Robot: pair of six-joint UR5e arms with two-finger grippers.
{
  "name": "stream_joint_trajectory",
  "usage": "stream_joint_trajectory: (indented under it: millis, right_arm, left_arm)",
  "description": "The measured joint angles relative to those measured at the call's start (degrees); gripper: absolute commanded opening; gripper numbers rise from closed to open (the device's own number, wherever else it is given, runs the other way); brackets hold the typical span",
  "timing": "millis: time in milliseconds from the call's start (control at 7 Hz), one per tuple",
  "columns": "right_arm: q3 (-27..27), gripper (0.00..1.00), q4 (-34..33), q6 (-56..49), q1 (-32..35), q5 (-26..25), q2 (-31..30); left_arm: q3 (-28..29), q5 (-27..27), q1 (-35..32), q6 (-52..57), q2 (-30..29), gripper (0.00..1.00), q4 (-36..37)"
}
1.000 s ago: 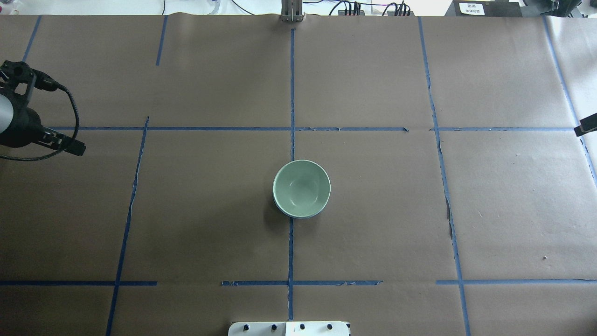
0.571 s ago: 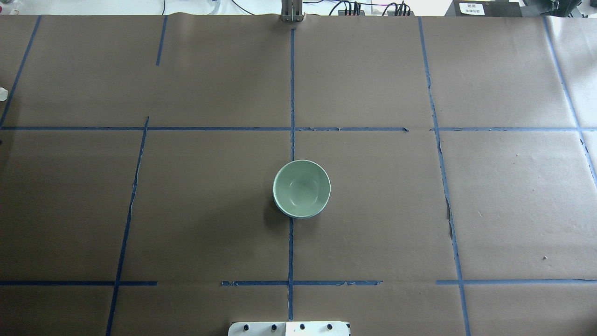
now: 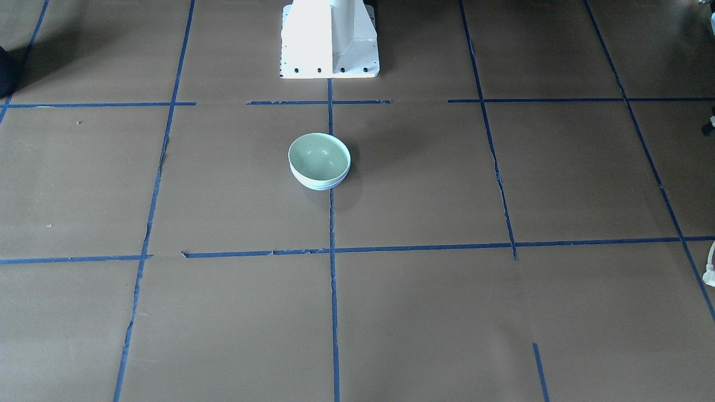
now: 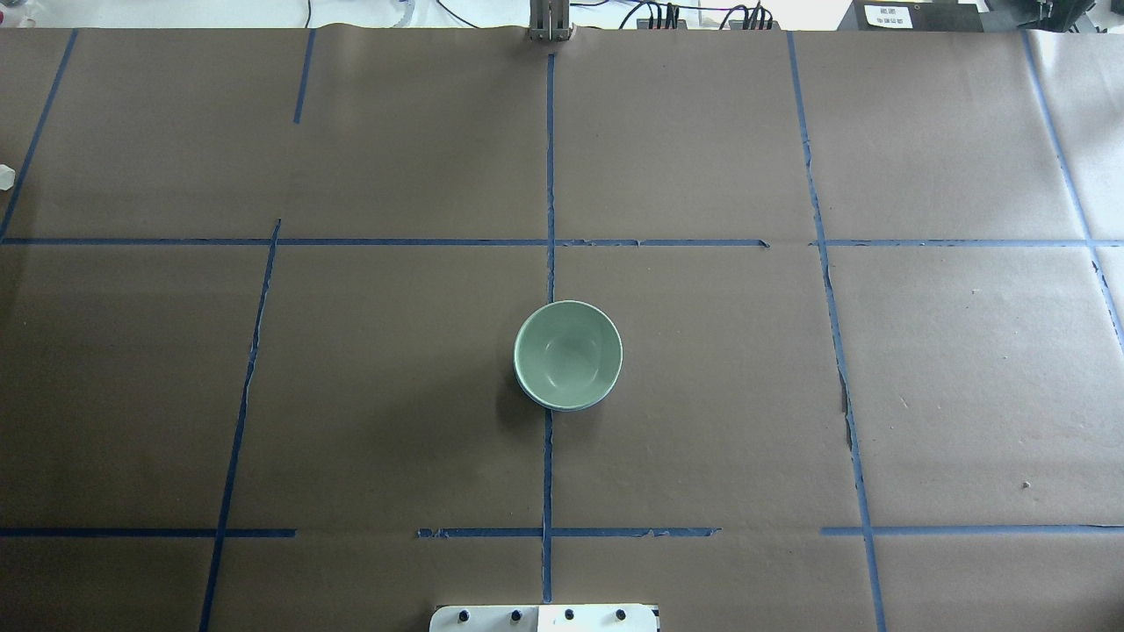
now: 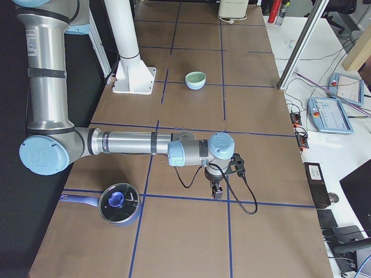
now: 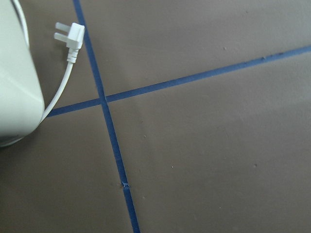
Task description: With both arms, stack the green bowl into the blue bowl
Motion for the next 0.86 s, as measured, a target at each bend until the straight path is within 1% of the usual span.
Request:
stream_joint_trajectory:
  millis: [143,286,571,857]
  right_arm:
    - [-0.34,1.0,0.09,0.0,-0.01,-0.07,0.06]
    - [-0.85,1.0,0.32,-0.14,-0.01,-0.12,0.09]
    - [-1.47,1.0,0.59,-0.38,-0.01,-0.14,0.1]
    - [-1.52,1.0,0.66,-0.43,-0.02,0.07,0.02]
  left_arm:
    - [-0.22,0.03,-0.09,2.03,0.15,1.0,1.16]
    - [-0.08,0.14,-0.82,6.3,0.16,1.0,3.37]
    - [0.0,1.02,-4.43,14.64,0.24,1.0,9.49]
    - [-0.79,1.61,-5.99,16.67,1.95,1.0,13.35]
